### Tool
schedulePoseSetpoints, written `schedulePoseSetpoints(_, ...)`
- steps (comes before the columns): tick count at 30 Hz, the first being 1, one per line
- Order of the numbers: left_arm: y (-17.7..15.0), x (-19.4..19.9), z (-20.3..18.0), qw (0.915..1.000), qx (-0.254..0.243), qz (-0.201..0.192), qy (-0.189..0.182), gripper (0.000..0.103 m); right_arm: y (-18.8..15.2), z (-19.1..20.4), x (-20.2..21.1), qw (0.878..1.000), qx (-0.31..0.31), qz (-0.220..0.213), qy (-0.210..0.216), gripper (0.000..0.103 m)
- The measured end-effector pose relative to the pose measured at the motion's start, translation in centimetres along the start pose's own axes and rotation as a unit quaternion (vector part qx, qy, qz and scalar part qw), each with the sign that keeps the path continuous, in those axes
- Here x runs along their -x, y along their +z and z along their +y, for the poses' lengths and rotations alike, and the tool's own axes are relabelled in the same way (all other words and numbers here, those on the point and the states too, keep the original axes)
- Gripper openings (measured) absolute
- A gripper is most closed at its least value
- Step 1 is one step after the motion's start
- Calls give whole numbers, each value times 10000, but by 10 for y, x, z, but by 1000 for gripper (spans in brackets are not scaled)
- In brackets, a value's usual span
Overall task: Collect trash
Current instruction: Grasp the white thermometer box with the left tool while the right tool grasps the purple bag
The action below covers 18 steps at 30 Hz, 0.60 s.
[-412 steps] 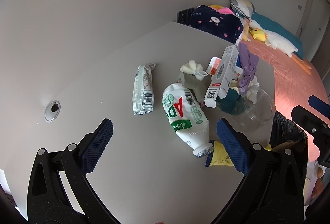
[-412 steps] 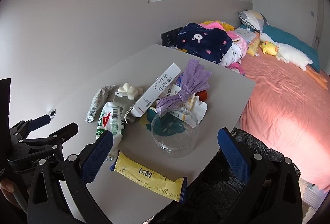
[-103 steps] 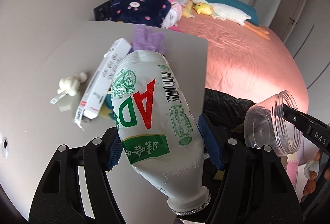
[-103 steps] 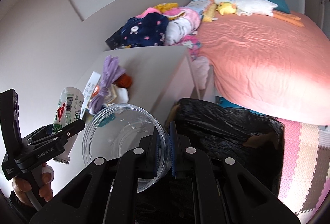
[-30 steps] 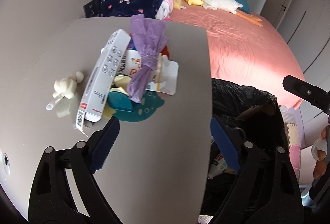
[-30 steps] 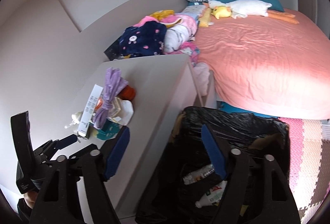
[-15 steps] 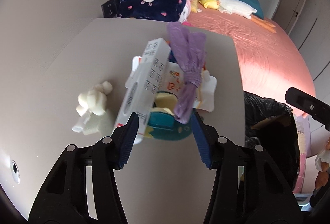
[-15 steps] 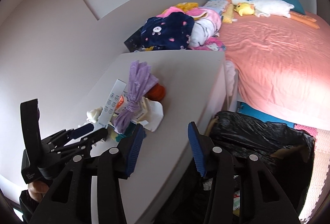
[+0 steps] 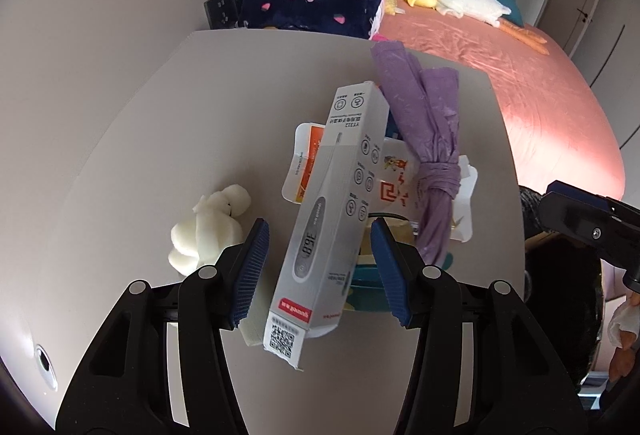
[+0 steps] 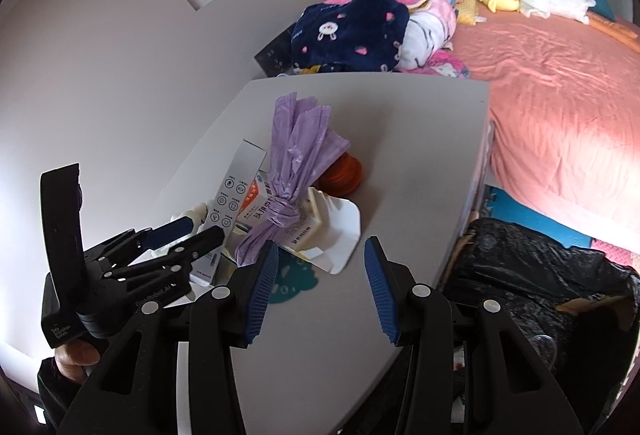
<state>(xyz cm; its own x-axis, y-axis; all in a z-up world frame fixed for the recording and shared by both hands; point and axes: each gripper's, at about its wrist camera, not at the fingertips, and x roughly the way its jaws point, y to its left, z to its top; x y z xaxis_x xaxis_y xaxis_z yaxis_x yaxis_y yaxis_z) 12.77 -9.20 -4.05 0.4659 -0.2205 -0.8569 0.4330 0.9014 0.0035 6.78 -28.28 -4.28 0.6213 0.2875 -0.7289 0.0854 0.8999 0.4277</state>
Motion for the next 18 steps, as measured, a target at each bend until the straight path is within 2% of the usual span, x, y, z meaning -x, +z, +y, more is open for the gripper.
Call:
schedulePoseSetpoints(6, 4, -12, 3, 9999, -112, 109, 2, 52, 9, 2, -22, 9996, -156, 142, 162, 48)
schedulePoseSetpoints(8, 4, -16, 3, 9998, -166, 143, -15, 47, 11, 2, -28, 9993, -210, 199, 223, 48)
schedulePoseSetpoints(10, 5, -19, 3, 9996, -226, 168, -77, 38, 12, 4, -34, 9990, -259, 245, 284, 48)
schedulePoseSetpoints(11, 6, -20, 3, 9994, -260, 166, -128, 28, 14, 5, -38, 9988, -275, 272, 311, 48)
schedulePoseSetpoints(18, 4, -16, 2, 9993, -333, -42, -173, 27, 16, 16, -50, 9980, -205, 364, 479, 45)
